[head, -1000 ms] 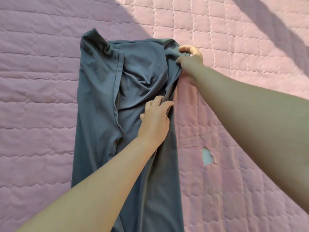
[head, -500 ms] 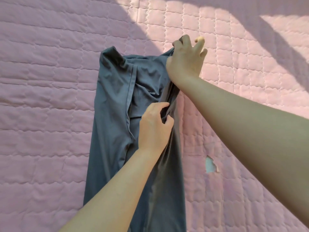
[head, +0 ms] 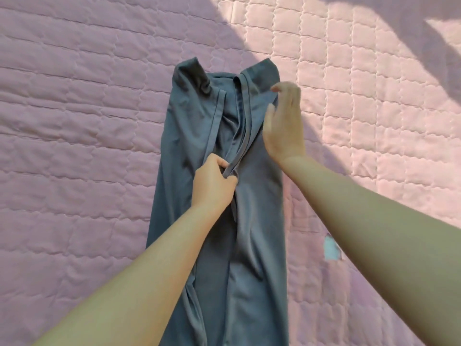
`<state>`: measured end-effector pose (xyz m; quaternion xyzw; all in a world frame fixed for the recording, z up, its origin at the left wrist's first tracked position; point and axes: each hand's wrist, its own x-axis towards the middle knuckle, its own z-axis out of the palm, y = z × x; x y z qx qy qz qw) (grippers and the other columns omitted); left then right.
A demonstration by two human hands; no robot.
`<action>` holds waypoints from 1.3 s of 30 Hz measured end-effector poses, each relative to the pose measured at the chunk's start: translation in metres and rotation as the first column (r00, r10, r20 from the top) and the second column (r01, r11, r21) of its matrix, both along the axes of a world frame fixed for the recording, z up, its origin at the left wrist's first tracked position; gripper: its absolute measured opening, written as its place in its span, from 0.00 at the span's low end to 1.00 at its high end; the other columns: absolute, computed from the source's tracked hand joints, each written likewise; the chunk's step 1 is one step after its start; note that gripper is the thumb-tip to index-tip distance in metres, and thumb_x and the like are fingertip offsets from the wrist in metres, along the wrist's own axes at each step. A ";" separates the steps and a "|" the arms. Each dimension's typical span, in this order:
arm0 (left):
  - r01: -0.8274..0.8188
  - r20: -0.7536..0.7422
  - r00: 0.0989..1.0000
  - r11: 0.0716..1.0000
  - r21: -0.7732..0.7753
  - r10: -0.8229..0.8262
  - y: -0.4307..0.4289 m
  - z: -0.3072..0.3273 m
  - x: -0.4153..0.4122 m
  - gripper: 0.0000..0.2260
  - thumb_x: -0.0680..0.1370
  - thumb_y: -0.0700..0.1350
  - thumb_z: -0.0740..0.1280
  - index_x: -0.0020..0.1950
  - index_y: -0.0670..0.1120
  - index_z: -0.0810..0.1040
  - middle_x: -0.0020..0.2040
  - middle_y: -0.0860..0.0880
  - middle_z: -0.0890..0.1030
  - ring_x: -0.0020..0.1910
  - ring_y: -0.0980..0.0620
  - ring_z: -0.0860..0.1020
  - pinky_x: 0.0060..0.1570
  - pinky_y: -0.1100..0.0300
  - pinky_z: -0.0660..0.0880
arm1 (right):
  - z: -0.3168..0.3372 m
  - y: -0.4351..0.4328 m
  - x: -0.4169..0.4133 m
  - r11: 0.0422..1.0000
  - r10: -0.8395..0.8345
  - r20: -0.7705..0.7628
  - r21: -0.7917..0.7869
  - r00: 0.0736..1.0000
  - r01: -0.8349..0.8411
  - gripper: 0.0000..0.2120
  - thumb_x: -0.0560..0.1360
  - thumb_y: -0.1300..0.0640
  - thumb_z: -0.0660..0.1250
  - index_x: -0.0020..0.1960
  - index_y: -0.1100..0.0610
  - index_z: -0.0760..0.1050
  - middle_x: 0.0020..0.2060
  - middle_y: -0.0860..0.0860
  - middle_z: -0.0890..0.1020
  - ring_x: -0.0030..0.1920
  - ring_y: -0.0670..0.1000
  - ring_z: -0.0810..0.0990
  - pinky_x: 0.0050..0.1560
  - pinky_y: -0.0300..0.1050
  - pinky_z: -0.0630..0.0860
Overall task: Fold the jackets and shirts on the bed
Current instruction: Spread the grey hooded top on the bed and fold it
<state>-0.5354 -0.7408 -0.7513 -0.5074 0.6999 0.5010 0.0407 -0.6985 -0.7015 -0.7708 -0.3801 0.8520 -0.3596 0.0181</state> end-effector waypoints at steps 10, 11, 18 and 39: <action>-0.101 -0.172 0.983 0.967 -0.232 0.061 0.027 0.003 0.022 0.22 0.72 0.32 0.64 0.63 0.46 0.68 0.56 0.49 0.72 0.55 0.49 0.72 0.56 0.64 0.69 | -0.012 -0.011 0.001 0.709 0.234 0.021 0.681 0.972 -0.186 0.38 0.74 0.29 0.55 0.78 0.41 0.47 0.79 0.48 0.45 0.78 0.54 0.41 0.75 0.60 0.43; -0.100 -0.218 0.976 0.933 -0.347 0.023 0.027 0.004 0.027 0.24 0.70 0.30 0.65 0.64 0.45 0.70 0.59 0.49 0.71 0.59 0.50 0.69 0.60 0.68 0.65 | -0.009 -0.004 0.009 0.802 0.187 -0.022 0.581 0.982 -0.139 0.37 0.75 0.32 0.57 0.78 0.44 0.50 0.79 0.48 0.48 0.78 0.53 0.44 0.75 0.57 0.45; 0.644 0.272 0.701 0.422 -0.638 -0.659 0.007 -0.049 0.068 0.24 0.78 0.41 0.57 0.75 0.47 0.65 0.78 0.47 0.59 0.77 0.46 0.54 0.75 0.46 0.54 | -0.039 0.090 0.105 0.770 0.325 -0.142 0.614 0.935 -0.175 0.28 0.82 0.46 0.49 0.78 0.56 0.54 0.78 0.52 0.54 0.78 0.52 0.51 0.75 0.56 0.53; 0.829 0.290 0.395 0.202 -0.521 -0.872 0.067 -0.042 0.311 0.30 0.74 0.35 0.53 0.77 0.41 0.56 0.79 0.46 0.55 0.78 0.48 0.52 0.76 0.52 0.49 | -0.017 0.288 0.257 0.507 0.646 0.034 0.728 0.763 -0.462 0.31 0.76 0.60 0.56 0.78 0.58 0.53 0.78 0.53 0.54 0.77 0.55 0.54 0.74 0.55 0.55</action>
